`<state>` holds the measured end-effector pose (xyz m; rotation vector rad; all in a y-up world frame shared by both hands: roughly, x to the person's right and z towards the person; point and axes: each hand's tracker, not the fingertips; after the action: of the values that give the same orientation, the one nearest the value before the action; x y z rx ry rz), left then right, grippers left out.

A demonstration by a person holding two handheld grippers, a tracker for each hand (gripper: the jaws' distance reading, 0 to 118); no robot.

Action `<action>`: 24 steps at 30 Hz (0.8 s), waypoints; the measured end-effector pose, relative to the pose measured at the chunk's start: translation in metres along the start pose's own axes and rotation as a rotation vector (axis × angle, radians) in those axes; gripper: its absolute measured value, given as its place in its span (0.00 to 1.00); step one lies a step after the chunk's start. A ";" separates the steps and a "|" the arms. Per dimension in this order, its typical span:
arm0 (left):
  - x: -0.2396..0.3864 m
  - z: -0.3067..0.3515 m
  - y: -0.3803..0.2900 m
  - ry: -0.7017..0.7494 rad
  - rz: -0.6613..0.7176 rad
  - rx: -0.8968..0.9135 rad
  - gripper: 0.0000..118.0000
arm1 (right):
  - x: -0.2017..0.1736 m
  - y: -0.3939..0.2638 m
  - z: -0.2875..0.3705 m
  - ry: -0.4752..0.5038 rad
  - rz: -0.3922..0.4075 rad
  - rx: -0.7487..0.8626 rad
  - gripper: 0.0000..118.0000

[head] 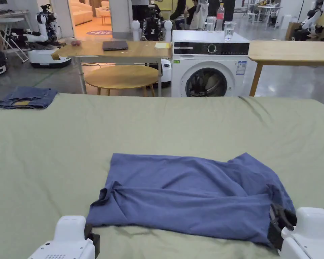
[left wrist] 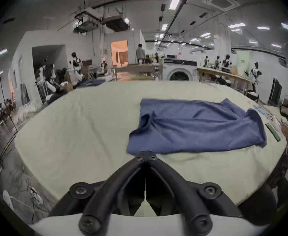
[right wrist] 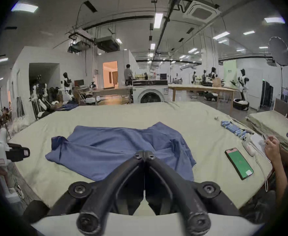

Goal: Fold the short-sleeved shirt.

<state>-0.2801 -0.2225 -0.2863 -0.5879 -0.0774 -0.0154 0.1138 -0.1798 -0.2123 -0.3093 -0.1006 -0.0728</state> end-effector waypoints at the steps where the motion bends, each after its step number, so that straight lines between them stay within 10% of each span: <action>1: -0.004 -0.008 -0.001 -0.005 0.022 -0.024 0.00 | 0.006 0.000 -0.002 0.004 -0.011 -0.010 0.00; 5: -0.013 -0.042 0.004 -0.032 0.070 -0.050 0.01 | 0.018 -0.001 -0.007 -0.013 -0.010 -0.032 0.00; 7: -0.013 -0.062 0.013 -0.016 0.057 -0.094 0.71 | 0.021 -0.002 -0.008 -0.023 -0.015 -0.047 0.00; 9: -0.015 -0.086 0.021 -0.027 0.061 -0.126 1.00 | 0.032 -0.002 -0.010 -0.030 -0.024 -0.057 0.00; 16: -0.006 -0.147 0.036 0.062 -0.012 -0.238 0.96 | 0.063 -0.010 -0.017 -0.114 -0.024 -0.117 0.00; 20: 0.019 -0.145 0.028 0.053 -0.162 -0.214 0.50 | 0.089 -0.021 -0.037 -0.173 -0.030 -0.210 0.00; 22: 0.024 -0.137 0.031 0.010 -0.159 -0.205 0.12 | 0.099 -0.029 -0.053 -0.177 -0.042 -0.249 0.00; 24: 0.024 -0.136 0.032 -0.008 -0.157 -0.189 0.03 | 0.106 -0.036 -0.070 -0.147 -0.069 -0.313 0.05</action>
<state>-0.2461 -0.2708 -0.4152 -0.7700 -0.1303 -0.1741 0.2218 -0.2415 -0.2564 -0.6245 -0.2469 -0.1349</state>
